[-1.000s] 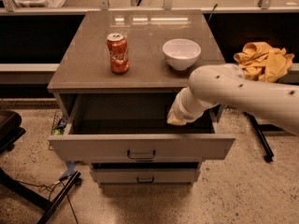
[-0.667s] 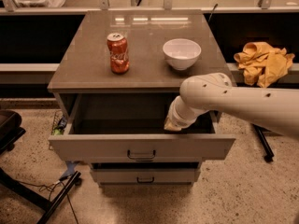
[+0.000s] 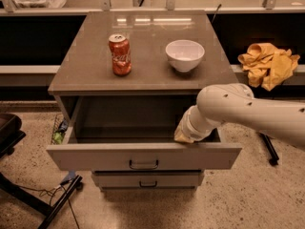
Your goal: Open top drawer
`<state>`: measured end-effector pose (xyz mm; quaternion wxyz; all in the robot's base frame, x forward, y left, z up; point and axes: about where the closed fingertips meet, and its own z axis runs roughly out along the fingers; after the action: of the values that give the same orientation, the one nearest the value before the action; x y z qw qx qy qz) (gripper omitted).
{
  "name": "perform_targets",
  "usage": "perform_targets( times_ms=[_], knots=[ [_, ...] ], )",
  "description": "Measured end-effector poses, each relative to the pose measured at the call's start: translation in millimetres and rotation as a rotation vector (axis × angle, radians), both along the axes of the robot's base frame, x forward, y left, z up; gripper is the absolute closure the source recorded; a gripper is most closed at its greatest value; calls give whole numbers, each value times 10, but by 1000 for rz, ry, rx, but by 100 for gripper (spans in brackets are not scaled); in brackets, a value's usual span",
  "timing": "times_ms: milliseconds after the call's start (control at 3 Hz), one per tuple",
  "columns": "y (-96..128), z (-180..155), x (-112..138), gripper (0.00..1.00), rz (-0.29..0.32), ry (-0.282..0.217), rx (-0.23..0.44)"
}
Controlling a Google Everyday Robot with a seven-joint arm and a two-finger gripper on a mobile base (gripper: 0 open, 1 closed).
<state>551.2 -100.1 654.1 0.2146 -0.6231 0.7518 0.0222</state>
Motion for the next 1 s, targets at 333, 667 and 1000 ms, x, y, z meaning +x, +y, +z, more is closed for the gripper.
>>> perform_targets(
  times_ms=[333,667,1000],
  knots=[
    [1,0,6,100,0,0,0],
    [-165,-90,-489,100,-22,61,17],
    [-213,-99,-594,100,-29,79,23]
  ],
)
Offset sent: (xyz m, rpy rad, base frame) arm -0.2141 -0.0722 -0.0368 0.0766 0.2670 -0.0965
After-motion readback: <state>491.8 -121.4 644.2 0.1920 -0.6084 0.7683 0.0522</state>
